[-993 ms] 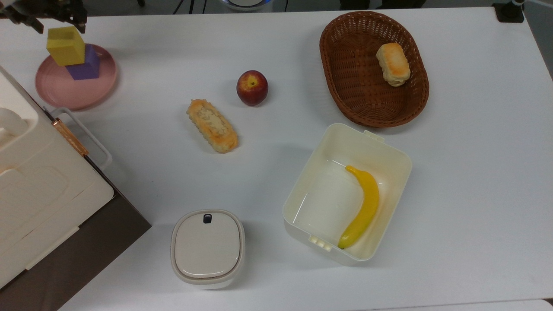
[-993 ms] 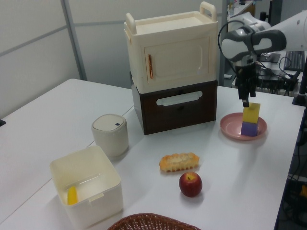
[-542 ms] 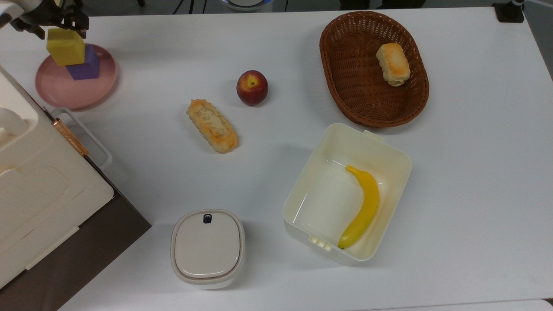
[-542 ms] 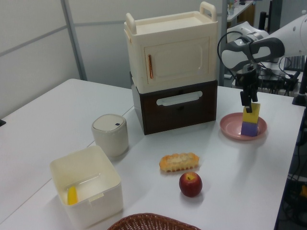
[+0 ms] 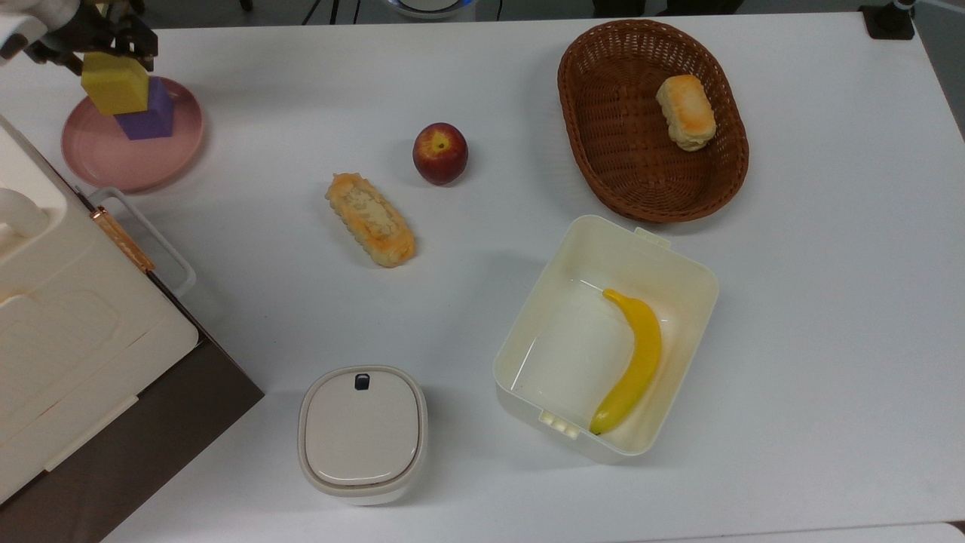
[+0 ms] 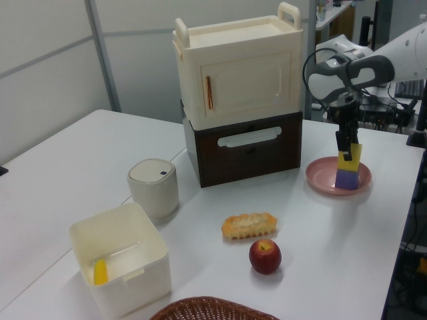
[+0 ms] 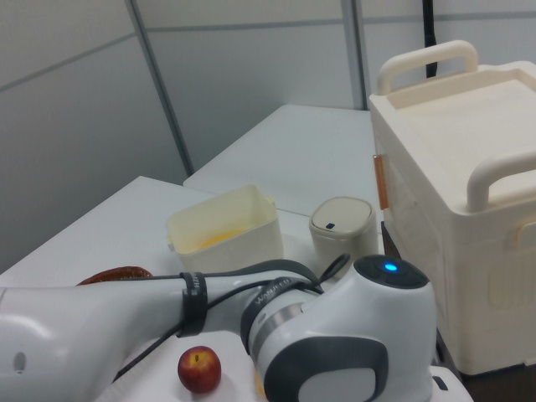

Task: Put the yellow cube on the table
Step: 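Lower the gripper and close it on the yellow cube, then lift the yellow cube off the purple cube and carry it beside the plate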

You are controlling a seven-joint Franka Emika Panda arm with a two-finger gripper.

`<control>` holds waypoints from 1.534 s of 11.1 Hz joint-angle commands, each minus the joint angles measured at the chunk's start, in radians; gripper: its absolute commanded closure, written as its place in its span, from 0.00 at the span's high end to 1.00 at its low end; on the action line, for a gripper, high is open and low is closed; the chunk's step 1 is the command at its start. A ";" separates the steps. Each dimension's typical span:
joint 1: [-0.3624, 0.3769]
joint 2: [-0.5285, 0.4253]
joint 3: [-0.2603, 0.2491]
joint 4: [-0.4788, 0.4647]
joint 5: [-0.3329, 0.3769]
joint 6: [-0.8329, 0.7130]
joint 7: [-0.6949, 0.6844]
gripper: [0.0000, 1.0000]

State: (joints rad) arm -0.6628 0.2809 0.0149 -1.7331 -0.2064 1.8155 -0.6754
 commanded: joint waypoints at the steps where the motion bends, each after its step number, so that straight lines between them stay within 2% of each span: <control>1: 0.000 0.020 0.004 -0.019 -0.008 0.051 -0.009 0.75; 2: 0.000 0.020 0.004 -0.017 -0.008 0.051 -0.009 0.59; 3: 0.002 0.018 0.004 -0.016 -0.005 0.050 -0.009 0.48; 4: 0.005 0.012 0.004 -0.014 -0.005 0.041 -0.010 0.45; 6: 0.015 -0.028 0.016 -0.003 -0.001 -0.017 -0.004 0.45; 8: 0.086 -0.043 0.016 0.017 0.002 -0.086 0.016 0.46; 10: 0.187 -0.040 0.016 0.017 0.004 -0.102 0.141 0.47; 11: 0.215 -0.034 0.016 0.017 0.008 -0.097 0.189 0.53; 12: 0.241 -0.031 0.016 0.017 0.015 -0.097 0.216 0.68; 13: 0.262 -0.031 0.016 0.017 0.019 -0.097 0.246 1.00; 15: 0.307 -0.034 0.016 0.026 0.044 -0.100 0.310 1.00; 17: 0.392 -0.049 0.016 0.040 0.056 -0.107 0.423 1.00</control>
State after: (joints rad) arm -0.3650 0.2637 0.0412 -1.7006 -0.1705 1.7328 -0.3721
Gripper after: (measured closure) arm 0.000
